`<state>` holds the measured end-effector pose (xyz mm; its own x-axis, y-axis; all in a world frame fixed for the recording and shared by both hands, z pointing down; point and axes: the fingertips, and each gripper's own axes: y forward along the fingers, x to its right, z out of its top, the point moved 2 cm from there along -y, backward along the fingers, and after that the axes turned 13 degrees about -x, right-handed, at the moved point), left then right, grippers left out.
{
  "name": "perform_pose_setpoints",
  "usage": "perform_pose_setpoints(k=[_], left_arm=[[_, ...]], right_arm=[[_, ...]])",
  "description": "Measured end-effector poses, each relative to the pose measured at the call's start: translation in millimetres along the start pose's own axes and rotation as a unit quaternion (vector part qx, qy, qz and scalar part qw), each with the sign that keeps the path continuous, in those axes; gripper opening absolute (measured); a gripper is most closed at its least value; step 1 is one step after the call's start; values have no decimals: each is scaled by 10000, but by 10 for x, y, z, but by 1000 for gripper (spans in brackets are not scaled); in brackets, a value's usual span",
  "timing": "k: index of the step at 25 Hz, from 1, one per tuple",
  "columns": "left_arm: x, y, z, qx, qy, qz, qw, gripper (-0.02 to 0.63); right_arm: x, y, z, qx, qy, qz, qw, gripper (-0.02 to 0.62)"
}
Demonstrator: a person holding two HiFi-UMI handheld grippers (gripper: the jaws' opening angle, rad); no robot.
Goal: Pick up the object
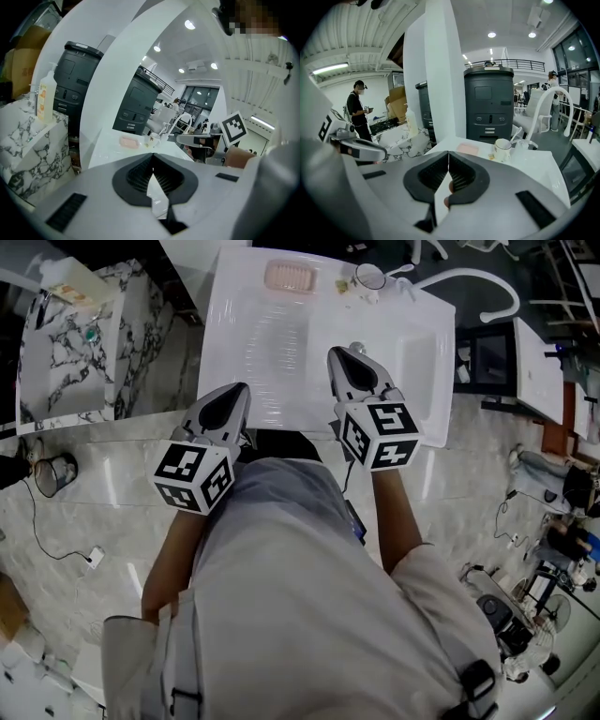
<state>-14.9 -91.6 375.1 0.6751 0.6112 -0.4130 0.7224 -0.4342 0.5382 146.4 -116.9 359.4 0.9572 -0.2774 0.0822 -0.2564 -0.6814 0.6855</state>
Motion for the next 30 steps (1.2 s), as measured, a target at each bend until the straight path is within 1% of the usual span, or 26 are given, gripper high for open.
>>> perform_pose_setpoints(k=[2, 9, 13, 17, 22, 27, 30], left_arm=[[19, 50, -5, -50, 19, -11, 10000, 3], [-3, 136, 5, -105, -155, -45, 9998, 3], [-8, 175, 19, -132, -134, -33, 9998, 3], [-46, 214, 43, -144, -143, -22, 9998, 3], [-87, 262, 65, -149, -172, -24, 9997, 3], [-152, 301, 74, -200, -190, 111, 9996, 3], [-175, 321, 82, -223, -223, 124, 9994, 3]], right_arm=[[37, 49, 25, -42, -115, -13, 9999, 11], [120, 126, 81, -169, -490, -18, 9987, 11], [148, 190, 102, -260, -646, 12, 9976, 11], [173, 294, 149, -316, -769, 25, 9965, 11], [232, 421, 223, -265, -923, -87, 9953, 11], [250, 544, 247, -347, -1010, -50, 9943, 11], [273, 604, 276, -381, -1071, -61, 9935, 11]])
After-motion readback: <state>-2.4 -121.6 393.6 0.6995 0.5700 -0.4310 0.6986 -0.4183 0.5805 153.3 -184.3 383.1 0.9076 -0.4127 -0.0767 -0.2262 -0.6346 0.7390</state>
